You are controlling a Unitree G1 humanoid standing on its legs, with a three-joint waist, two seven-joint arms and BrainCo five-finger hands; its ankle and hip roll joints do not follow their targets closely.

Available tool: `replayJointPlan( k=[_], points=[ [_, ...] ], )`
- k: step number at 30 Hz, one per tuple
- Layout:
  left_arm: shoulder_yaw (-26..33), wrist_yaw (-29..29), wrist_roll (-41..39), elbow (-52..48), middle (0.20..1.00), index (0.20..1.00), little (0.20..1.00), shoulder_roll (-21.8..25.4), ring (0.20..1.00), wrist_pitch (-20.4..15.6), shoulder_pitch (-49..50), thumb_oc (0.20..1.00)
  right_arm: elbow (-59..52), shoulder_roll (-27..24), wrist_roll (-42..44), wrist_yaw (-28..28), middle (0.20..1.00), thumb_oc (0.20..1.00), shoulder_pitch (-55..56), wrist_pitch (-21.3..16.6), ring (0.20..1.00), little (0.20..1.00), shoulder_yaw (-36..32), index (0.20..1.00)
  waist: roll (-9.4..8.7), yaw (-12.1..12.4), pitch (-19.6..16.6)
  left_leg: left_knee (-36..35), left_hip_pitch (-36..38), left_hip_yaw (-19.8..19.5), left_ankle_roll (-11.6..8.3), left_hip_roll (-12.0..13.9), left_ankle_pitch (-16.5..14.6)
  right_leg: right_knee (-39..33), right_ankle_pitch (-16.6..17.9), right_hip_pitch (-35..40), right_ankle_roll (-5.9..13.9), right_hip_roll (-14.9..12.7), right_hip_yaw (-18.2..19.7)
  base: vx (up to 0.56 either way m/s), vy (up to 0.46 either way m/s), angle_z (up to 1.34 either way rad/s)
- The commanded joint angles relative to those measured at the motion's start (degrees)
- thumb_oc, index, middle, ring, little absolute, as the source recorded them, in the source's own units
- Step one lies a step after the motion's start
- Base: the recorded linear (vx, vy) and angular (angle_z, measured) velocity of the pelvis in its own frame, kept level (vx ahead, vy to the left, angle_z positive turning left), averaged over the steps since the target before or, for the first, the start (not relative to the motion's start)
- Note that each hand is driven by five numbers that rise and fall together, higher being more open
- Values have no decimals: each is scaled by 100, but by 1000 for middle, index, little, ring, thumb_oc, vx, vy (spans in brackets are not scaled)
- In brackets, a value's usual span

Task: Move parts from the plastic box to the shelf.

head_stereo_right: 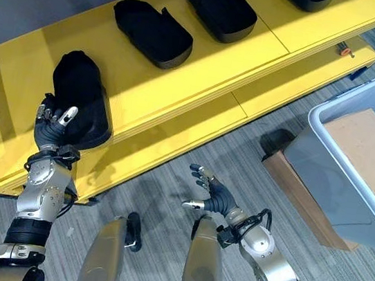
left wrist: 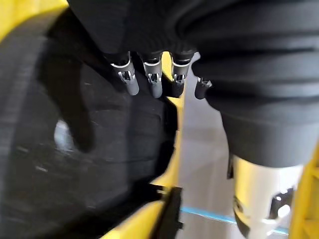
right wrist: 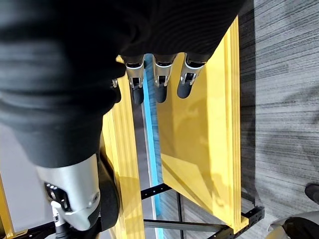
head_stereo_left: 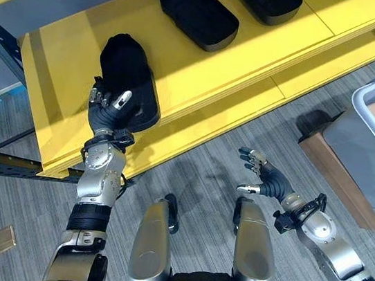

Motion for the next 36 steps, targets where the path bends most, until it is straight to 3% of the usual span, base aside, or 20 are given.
replayJointPlan(
  k=[1, 9, 15, 18, 21, 25, 27, 36],
  points=[
    [125, 70, 323, -366, 1000, 1000, 1000, 366, 1000, -339, -375, 1000, 92, 431, -32, -29, 1000, 1000, -401, -236, 1000, 1000, -210, 1000, 51, 95, -186, -490, 555, -254, -680, 421, 1600, 361, 1973, -290, 883, -501, 684, 0, 0, 0],
    [77, 285, 505, -922, 1000, 1000, 1000, 659, 1000, -539, -1548, 1000, -14, 618, -152, -24, 1000, 1000, -588, -258, 1000, 1000, -116, 1000, 27, 87, -186, -653, 575, -243, -680, 375, 1662, 307, 1984, -342, 857, -535, 669, -18, -1, 0],
    [-142, 220, 884, -1418, 1000, 1000, 1000, 776, 1000, -535, -1647, 1000, -82, 690, -201, 37, 1000, 1000, -626, -267, 1000, 1000, -101, 1000, 20, 124, -186, -693, 557, -262, -680, 364, 1669, 280, 1972, -368, 841, -529, 660, -17, -15, 2],
    [-251, 82, 1477, -1896, 1000, 1000, 1000, 1079, 1000, -380, -1296, 1000, -151, 790, -224, 55, 1000, 1000, -634, -248, 1000, 1000, -167, 1000, 23, 190, -186, -708, 525, -268, -680, 368, 1662, 286, 1976, -407, 818, -500, 656, -7, -44, 5],
    [-344, -116, 2666, -2232, 1000, 1000, 1000, 1610, 1000, -139, -299, 1000, -297, 1005, -261, 63, 1000, 1000, -511, -215, 1000, 1000, -368, 1000, -23, 353, -186, -722, 525, -258, -680, 381, 1579, 323, 1910, -404, 781, -474, 620, -1, -62, 2],
    [-532, -440, 3381, -2744, 1000, 1000, 1000, 1907, 1000, -5, 743, 1000, -555, 1153, -380, -17, 1000, 1000, -429, -220, 1000, 1000, -674, 1000, -60, 492, -186, -785, 395, -278, -680, 398, 1624, 335, 1953, -541, 736, -415, 571, -10, -71, 8],
    [-825, -728, 3781, -3219, 1000, 1000, 1000, 2389, 1000, 38, 1384, 1000, -735, 1209, -510, -73, 1000, 1000, -415, -231, 1000, 1000, -813, 1000, -80, 588, -186, -807, 311, -295, -680, 421, 1619, 329, 1942, -618, 689, -371, 513, -10, -110, 3],
    [-1416, -1022, 3850, -3120, 1000, 1000, 1000, 2832, 1000, 100, 1714, 1000, -846, 1297, -694, -138, 1000, 1000, -402, -208, 1000, 1000, -929, 1000, -138, 649, -186, -785, 147, -310, -618, 435, 1602, 299, 1971, -747, 628, -370, 435, -3, -44, 0]
  ],
)
